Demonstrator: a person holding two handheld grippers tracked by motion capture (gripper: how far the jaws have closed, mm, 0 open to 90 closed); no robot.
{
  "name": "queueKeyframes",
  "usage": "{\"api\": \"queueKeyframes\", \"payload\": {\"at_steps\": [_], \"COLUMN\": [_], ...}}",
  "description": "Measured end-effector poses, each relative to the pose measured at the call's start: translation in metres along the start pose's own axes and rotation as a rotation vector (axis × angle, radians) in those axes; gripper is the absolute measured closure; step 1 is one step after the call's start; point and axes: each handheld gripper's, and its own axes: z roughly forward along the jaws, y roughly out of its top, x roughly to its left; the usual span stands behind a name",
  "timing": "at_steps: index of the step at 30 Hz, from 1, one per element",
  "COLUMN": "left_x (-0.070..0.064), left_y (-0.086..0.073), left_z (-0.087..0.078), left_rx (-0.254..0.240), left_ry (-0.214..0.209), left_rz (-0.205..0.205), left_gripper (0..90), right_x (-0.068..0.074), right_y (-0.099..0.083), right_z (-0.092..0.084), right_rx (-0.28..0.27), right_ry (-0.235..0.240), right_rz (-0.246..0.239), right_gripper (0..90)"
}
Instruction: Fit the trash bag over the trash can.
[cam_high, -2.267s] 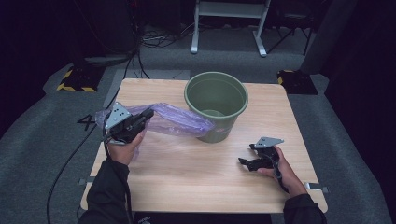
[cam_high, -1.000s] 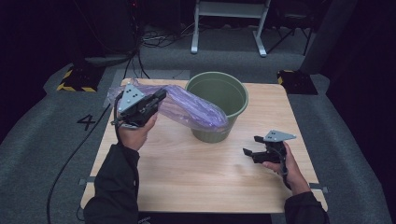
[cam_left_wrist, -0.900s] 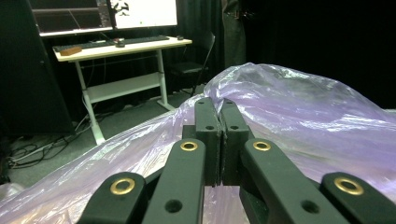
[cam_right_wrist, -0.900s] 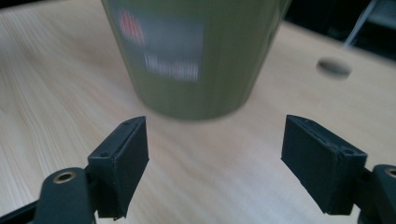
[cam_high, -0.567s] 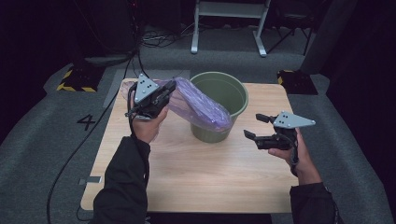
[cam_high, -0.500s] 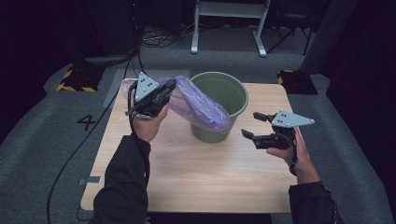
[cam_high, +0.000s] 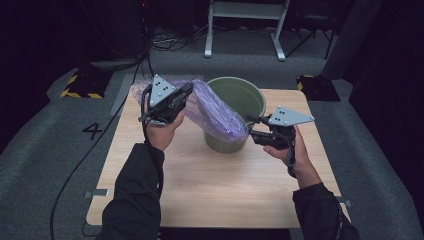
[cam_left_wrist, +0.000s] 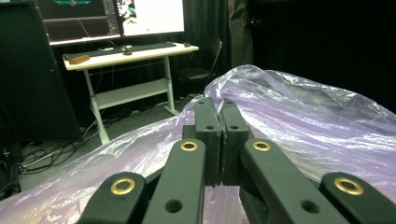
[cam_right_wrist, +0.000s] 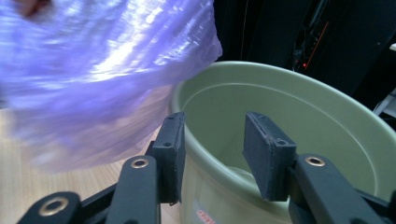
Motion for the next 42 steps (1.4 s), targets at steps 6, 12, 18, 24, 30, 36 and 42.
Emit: {"api": "queueKeyframes", "payload": {"at_steps": [6, 12, 18, 24, 30, 36, 42], "left_x": [0.008, 0.013, 0.005, -0.001, -0.003, -0.009, -0.015], "left_y": [-0.002, -0.008, -0.009, -0.006, -0.005, -0.005, -0.014], "left_z": [-0.005, -0.007, -0.002, 0.003, 0.001, -0.001, 0.004], "left_rx": [0.003, 0.02, 0.031, 0.029, 0.015, 0.023, 0.094], "left_ry": [0.028, 0.058, 0.073, 0.06, 0.037, -0.022, -0.086], "left_rz": [-0.005, -0.008, 0.019, 0.033, 0.038, 0.053, 0.062], "left_gripper": [88.5, 88.6, 88.6, 88.6, 88.6, 88.3, 87.9], "right_x": [-0.007, -0.001, 0.018, 0.021, 0.004, -0.021, -0.038], "right_y": [-0.003, 0.0, 0.005, 0.016, 0.017, 0.018, 0.015], "right_z": [-0.003, -0.021, -0.023, -0.01, 0.008, 0.024, 0.045], "right_rx": [0.002, -0.045, -0.062, -0.074, -0.018, 0.051, 0.181], "right_ry": [-0.014, 0.05, 0.116, 0.067, -0.018, -0.176, -0.277], "right_rz": [0.006, 0.004, -0.019, 0.007, 0.013, 0.006, 0.0], "right_gripper": [47.6, 28.4, 17.0, 47.5, 77.7, 80.2, 69.1]}}
